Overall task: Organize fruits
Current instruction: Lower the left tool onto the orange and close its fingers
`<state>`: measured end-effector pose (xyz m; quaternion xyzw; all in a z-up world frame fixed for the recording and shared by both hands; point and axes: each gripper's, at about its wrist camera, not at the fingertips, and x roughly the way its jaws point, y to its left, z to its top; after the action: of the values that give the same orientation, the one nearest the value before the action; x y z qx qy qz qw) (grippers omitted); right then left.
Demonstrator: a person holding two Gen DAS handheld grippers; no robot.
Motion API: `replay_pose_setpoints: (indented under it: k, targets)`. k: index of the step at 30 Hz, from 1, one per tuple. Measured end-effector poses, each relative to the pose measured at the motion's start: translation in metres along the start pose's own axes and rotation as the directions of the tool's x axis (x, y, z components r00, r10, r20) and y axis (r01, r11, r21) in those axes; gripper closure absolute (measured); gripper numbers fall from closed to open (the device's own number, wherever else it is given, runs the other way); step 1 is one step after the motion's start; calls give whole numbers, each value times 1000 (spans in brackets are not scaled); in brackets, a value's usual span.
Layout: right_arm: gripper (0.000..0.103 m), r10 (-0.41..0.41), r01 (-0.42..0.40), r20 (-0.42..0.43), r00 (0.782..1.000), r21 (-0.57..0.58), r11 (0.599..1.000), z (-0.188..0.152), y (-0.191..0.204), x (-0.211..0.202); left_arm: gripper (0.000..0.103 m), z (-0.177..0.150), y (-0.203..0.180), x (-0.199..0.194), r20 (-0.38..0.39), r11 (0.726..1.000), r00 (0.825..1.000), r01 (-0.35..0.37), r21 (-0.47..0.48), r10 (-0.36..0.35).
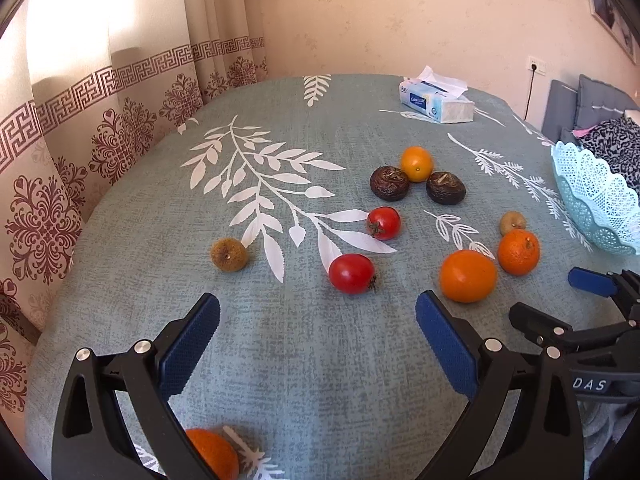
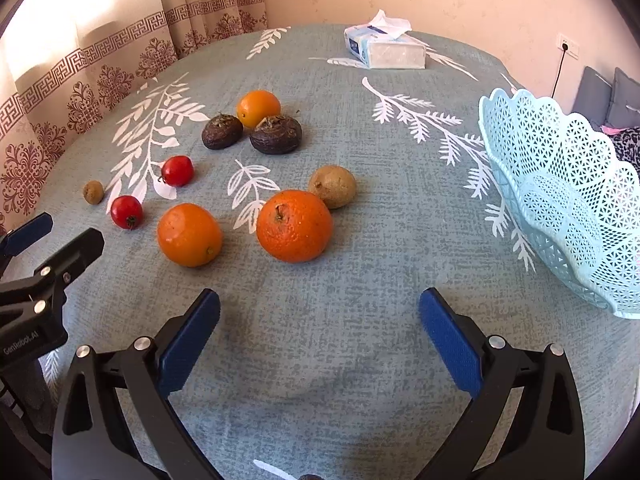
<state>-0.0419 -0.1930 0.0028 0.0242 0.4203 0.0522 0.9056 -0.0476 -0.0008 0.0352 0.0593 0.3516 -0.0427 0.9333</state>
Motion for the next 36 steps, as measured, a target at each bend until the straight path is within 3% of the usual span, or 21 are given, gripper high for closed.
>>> replay_pose_setpoints:
  k: [6,16,24,28,36]
  targets:
    - [2,4,-1,105,994,-31,1000,-2,6,-20,5,-5,2,-24,36,1000,999,3,7,-4]
    - [2,16,-21,133,991,35,999,-1,-5,-27,5,-12,16,-49,71,1000,997,-1,-3,1]
    - [2,6,-12,141,990,38,999,-2,-3,-30,5,-25,46,-57,31,998,999,22,-57,-20]
    - [2,10,-15,139,990,35,999,-2,-3,-31,7,-34,47,-60,15,999,999,30,-37,-29]
    - [2,22,-26,133,991,28,999,-3,-2,-32,24,-52,51,-43,-73,1000,997,4,-23,-5]
